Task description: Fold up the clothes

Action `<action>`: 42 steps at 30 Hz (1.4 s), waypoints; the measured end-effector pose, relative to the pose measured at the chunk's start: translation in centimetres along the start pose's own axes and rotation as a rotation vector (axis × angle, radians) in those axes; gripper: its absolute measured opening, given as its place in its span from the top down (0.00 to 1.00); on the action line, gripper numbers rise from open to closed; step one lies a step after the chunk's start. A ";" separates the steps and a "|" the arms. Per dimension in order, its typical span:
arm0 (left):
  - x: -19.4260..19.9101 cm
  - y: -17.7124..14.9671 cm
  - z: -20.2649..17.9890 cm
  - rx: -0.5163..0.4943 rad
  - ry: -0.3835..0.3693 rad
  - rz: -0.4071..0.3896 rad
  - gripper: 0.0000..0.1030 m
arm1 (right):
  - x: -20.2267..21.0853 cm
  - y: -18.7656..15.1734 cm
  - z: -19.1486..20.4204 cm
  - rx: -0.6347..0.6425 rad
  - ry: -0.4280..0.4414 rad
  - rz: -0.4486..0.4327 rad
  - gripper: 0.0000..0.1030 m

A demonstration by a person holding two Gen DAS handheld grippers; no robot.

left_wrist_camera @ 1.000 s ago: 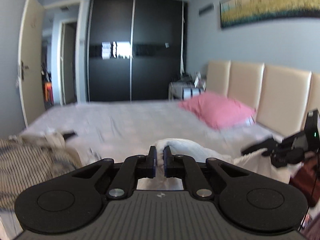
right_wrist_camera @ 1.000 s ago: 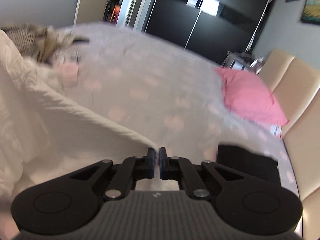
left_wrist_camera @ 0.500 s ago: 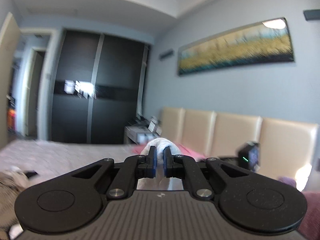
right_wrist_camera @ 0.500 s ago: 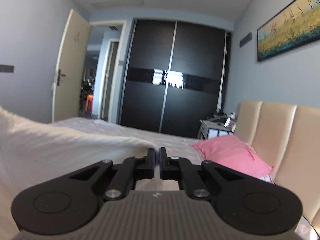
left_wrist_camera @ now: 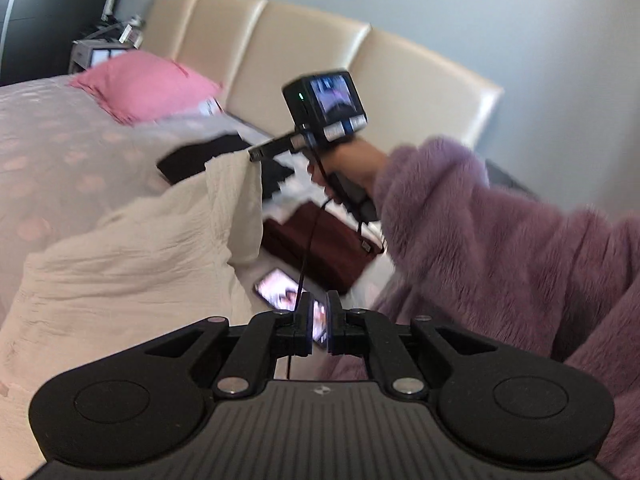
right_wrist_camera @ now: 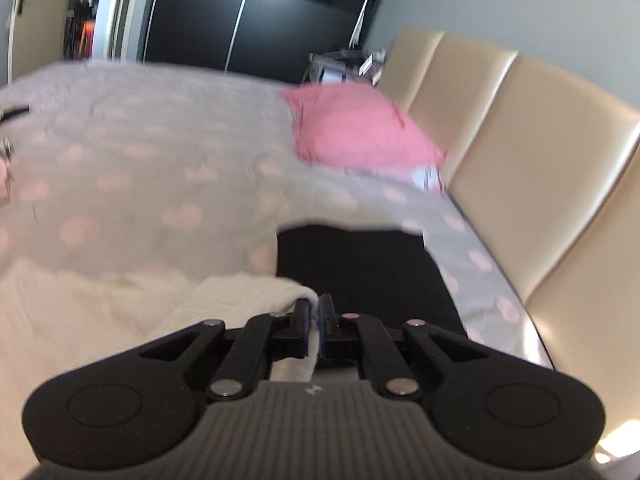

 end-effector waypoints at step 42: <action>-8.8 3.9 35.9 0.615 0.338 -0.026 0.48 | -14.1 6.0 12.4 0.211 0.415 0.046 0.41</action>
Point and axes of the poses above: each gripper's, at about its wrist camera, not at the fingertips, and x roughly against the way its jaws point, z to its left, y to its top, the point moved 8 cm from there along -x, roughly the way its jaws point, and after that the axes turned 10 degrees about x, right-handed, at the moved point
